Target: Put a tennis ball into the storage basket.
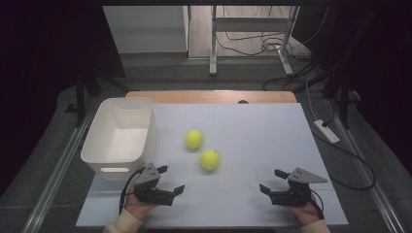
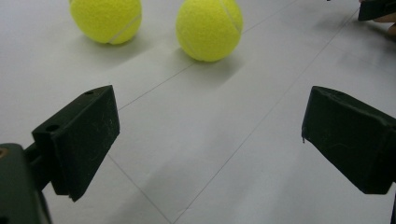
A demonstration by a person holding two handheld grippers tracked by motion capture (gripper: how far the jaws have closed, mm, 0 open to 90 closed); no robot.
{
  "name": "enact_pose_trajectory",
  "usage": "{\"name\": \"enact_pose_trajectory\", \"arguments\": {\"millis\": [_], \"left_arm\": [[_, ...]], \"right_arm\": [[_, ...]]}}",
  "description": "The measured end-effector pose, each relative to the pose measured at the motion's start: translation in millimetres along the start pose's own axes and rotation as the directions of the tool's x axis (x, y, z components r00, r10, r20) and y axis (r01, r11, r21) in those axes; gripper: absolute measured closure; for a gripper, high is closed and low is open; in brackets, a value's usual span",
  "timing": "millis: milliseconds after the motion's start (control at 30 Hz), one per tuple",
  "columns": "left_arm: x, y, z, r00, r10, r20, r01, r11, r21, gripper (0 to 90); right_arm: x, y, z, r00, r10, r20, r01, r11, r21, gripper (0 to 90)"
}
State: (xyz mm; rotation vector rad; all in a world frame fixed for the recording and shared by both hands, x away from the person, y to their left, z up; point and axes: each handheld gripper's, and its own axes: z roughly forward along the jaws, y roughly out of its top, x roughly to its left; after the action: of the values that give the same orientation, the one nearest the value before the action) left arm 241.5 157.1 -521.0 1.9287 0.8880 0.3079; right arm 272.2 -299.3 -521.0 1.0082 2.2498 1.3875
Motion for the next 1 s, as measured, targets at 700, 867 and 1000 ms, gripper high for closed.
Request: {"name": "enact_pose_trajectory", "arguments": {"millis": [700,867,1000], "left_arm": [[-5.1,17.6,8.7,1.0000,0.007,0.001,-0.007,0.9996,0.027,5.2],[-5.3,23.8,10.7,1.0000,-0.001,-0.007,0.001,0.9995,0.031,5.2],[-5.2,25.8,12.1,1.0000,-0.001,-0.007,0.001,0.9993,0.037,5.2]], "right_arm": [[3.9,3.4,-8.3,0.9999,-0.005,0.012,0.006,0.9997,-0.024,13.1],[3.6,3.1,-8.5,1.0000,-0.003,0.009,0.003,0.9997,-0.026,13.1],[4.7,3.4,-8.7,0.9999,-0.011,0.008,0.011,0.9997,-0.023,13.2]]}}
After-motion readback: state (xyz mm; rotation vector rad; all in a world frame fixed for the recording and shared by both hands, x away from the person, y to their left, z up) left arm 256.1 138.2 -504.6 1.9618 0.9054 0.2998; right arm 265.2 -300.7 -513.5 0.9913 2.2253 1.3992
